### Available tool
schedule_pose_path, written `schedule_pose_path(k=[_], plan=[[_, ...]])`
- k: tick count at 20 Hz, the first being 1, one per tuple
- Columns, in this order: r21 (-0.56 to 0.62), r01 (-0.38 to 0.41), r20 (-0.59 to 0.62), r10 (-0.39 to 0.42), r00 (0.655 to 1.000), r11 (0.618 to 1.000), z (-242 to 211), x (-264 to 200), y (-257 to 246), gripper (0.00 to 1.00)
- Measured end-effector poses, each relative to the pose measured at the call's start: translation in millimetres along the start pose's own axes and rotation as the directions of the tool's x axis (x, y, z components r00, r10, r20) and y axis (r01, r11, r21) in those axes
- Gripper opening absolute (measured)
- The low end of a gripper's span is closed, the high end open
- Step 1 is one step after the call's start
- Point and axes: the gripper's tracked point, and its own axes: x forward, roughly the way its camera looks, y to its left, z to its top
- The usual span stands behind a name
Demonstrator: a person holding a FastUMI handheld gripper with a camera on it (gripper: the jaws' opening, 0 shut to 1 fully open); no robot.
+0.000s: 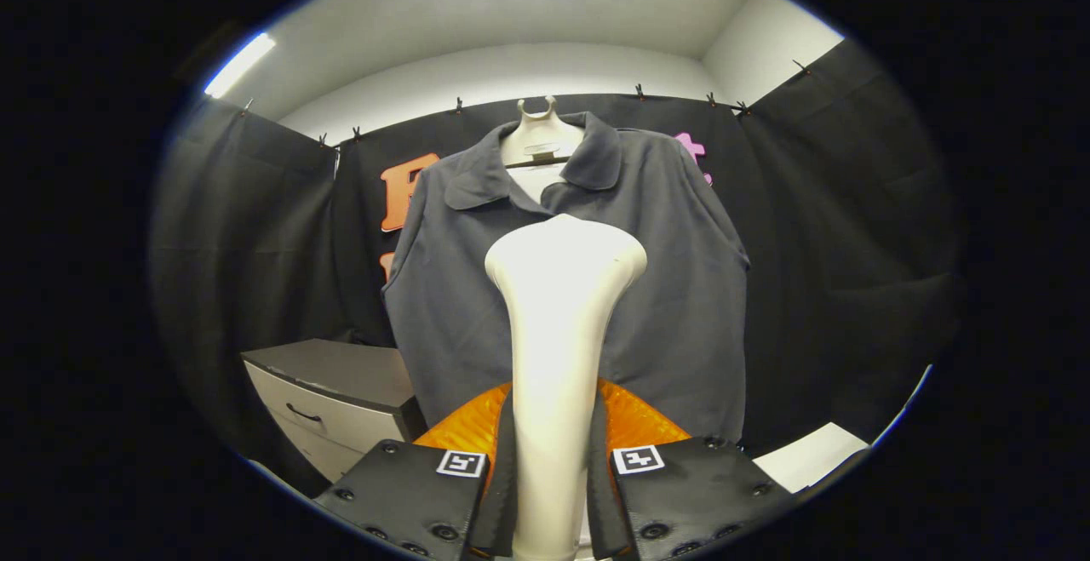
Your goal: Iron the clothes twice with a garment steamer, once on the left side and once on the right side.
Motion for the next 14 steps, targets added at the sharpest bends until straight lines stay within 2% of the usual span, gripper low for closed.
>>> schedule_pose_path(k=[6, 14], plan=[[0.036, 0.055, 0.007, -0.055, 0.998, 0.998, 15.4, 20.9, -52.1, 0.41], [-0.002, 0.054, -0.008, -0.054, 0.999, 0.999, 31.2, 54.1, -79.3, 0.40]])
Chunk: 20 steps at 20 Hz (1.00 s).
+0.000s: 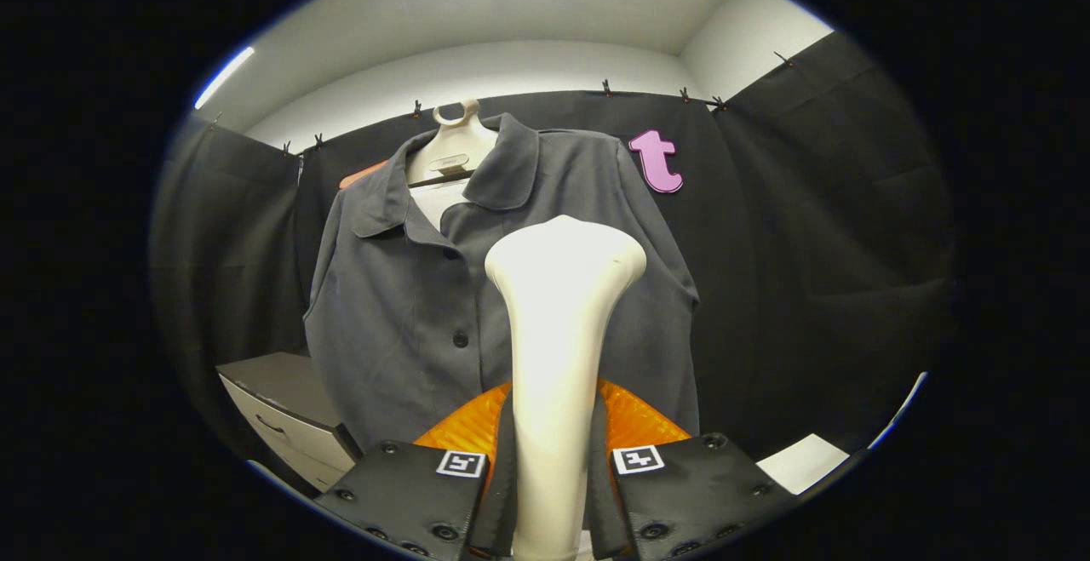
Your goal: Iron the clothes twice with a garment steamer, once on the left side and once on the right side.
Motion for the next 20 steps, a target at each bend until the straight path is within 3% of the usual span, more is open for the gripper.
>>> schedule_pose_path(k=[10, 20], plan=[[-0.017, 0.001, -0.030, -0.001, 1.000, 1.000, -2.6, 33.0, -1.2, 0.40], [0.005, 0.038, -0.108, -0.037, 0.993, 0.999, -66.9, 16.3, -9.2, 0.41]])
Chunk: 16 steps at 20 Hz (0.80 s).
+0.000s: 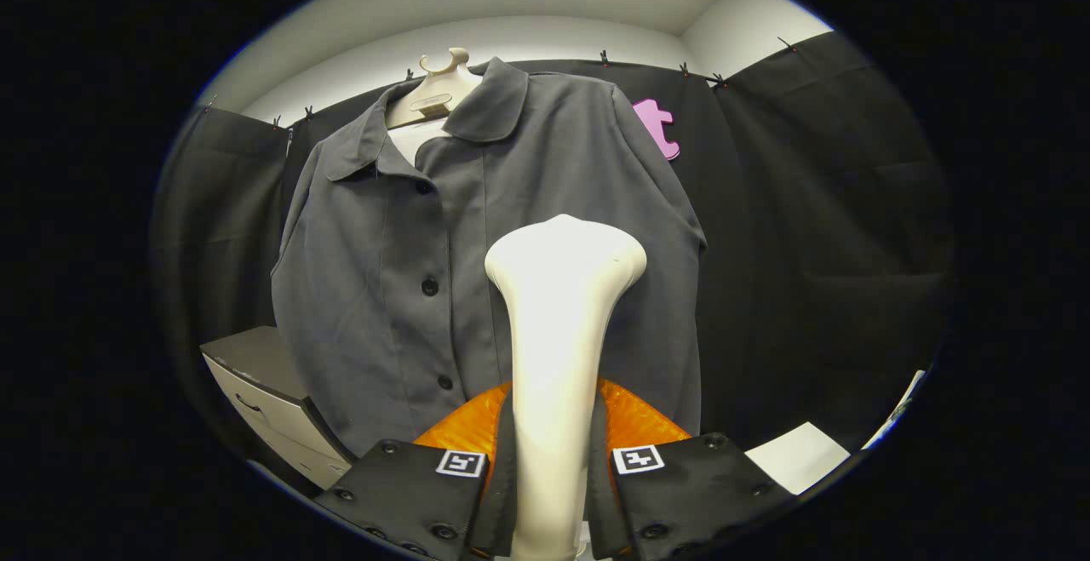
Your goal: Iron the clothes twice with a garment steamer, once on the left side and once on the right side.
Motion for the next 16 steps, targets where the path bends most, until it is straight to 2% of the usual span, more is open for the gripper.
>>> schedule_pose_path(k=[16], plan=[[0.051, 0.035, -0.170, -0.026, 0.985, 0.998, -124.1, -18.5, 1.1, 0.41]])
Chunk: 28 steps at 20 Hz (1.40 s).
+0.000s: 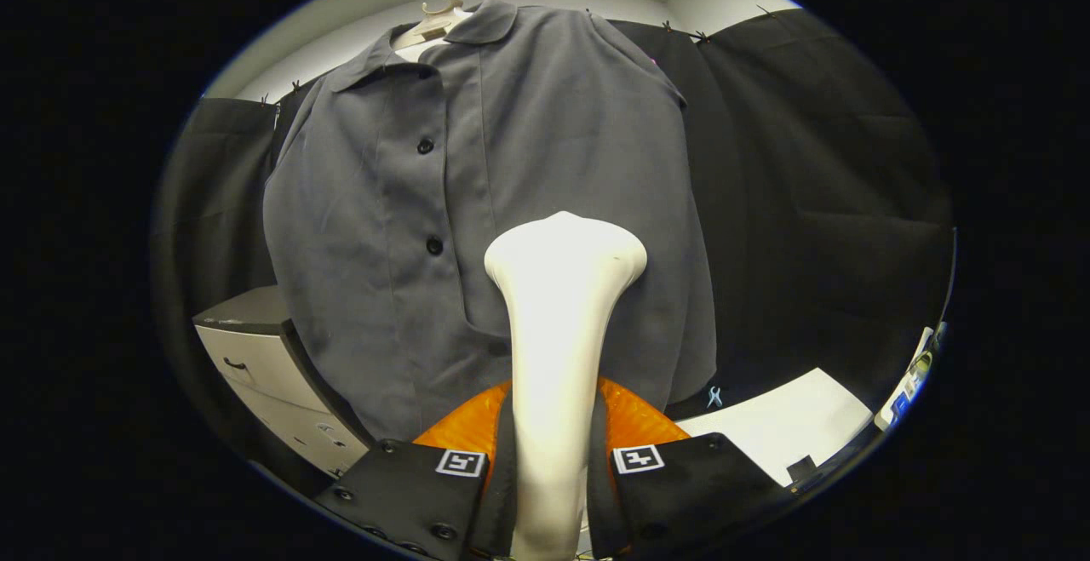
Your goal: Iron the clothes twice with a garment steamer, once on the left side and once on the right side.
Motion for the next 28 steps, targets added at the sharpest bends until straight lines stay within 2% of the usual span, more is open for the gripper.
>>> schedule_pose_path(k=[10, 17, 21, 28], plan=[[0.020, 0.029, -0.092, -0.027, 0.995, 0.999, -64.9, -8.7, -12.2, 0.41], [0.032, 0.046, -0.136, -0.042, 0.990, 0.998, -89.7, -12.3, -15.2, 0.41], [0.035, 0.058, -0.117, -0.053, 0.992, 0.998, -83.9, -25.2, -10.7, 0.41], [0.011, 0.010, -0.012, -0.010, 1.000, 1.000, -43.0, -75.9, 29.3, 0.41]])
